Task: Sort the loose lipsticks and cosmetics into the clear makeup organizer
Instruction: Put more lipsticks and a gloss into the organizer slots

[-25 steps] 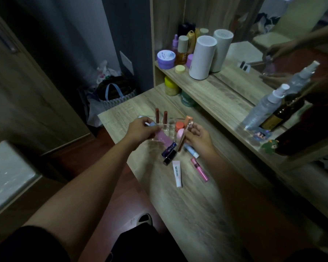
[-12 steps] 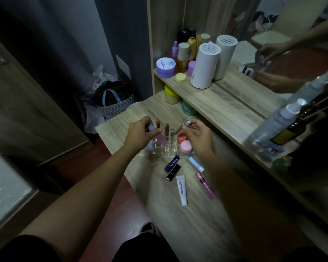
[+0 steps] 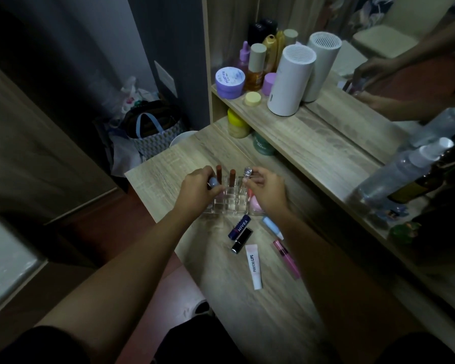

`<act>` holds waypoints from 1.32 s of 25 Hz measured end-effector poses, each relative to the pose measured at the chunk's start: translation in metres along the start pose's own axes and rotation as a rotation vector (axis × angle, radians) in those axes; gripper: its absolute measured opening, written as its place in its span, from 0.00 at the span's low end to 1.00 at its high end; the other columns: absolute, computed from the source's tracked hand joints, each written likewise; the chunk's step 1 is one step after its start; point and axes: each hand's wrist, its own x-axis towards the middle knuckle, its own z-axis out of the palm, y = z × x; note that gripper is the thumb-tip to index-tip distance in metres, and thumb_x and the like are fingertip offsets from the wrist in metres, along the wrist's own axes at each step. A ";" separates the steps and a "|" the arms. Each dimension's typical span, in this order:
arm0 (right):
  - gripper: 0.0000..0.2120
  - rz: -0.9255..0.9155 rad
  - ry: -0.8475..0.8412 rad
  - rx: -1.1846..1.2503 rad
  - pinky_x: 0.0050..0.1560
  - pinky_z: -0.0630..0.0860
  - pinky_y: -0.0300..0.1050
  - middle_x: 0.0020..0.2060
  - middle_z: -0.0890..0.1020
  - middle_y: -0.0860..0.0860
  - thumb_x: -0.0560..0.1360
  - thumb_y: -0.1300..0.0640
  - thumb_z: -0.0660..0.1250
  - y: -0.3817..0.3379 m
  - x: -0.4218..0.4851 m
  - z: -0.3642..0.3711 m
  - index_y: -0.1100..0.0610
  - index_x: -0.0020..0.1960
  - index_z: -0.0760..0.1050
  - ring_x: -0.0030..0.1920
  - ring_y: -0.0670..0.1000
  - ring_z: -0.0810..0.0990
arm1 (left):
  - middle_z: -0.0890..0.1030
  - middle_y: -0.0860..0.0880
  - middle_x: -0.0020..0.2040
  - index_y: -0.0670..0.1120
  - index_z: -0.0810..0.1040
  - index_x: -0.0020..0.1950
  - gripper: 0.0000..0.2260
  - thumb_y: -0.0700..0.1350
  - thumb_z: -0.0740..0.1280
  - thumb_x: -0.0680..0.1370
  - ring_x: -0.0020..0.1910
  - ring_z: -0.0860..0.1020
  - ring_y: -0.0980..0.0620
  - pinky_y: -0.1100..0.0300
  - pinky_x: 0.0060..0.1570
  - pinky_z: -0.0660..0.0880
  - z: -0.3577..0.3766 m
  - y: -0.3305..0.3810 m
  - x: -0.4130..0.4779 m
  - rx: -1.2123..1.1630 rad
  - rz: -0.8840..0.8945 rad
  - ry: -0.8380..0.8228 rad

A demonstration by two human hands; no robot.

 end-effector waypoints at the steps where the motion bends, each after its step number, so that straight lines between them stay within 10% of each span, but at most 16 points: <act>1: 0.15 -0.008 0.002 -0.019 0.31 0.70 0.17 0.51 0.82 0.53 0.74 0.62 0.68 0.000 0.001 0.001 0.60 0.60 0.75 0.41 0.37 0.75 | 0.80 0.42 0.42 0.39 0.75 0.44 0.12 0.45 0.74 0.70 0.39 0.75 0.48 0.58 0.39 0.70 0.003 0.000 0.000 -0.009 -0.022 -0.001; 7: 0.15 0.005 -0.016 -0.060 0.41 0.71 0.28 0.53 0.82 0.56 0.74 0.61 0.68 -0.001 0.010 0.004 0.59 0.60 0.75 0.46 0.44 0.78 | 0.82 0.40 0.44 0.39 0.76 0.47 0.12 0.45 0.73 0.70 0.45 0.79 0.42 0.45 0.56 0.75 0.019 0.003 -0.001 -0.088 -0.123 -0.007; 33: 0.14 0.039 0.005 -0.151 0.44 0.73 0.33 0.53 0.82 0.56 0.73 0.64 0.68 0.030 -0.095 -0.061 0.60 0.59 0.76 0.47 0.46 0.78 | 0.81 0.39 0.49 0.38 0.77 0.50 0.09 0.42 0.69 0.73 0.46 0.78 0.43 0.58 0.43 0.69 0.033 0.038 -0.089 -0.077 -0.165 -0.062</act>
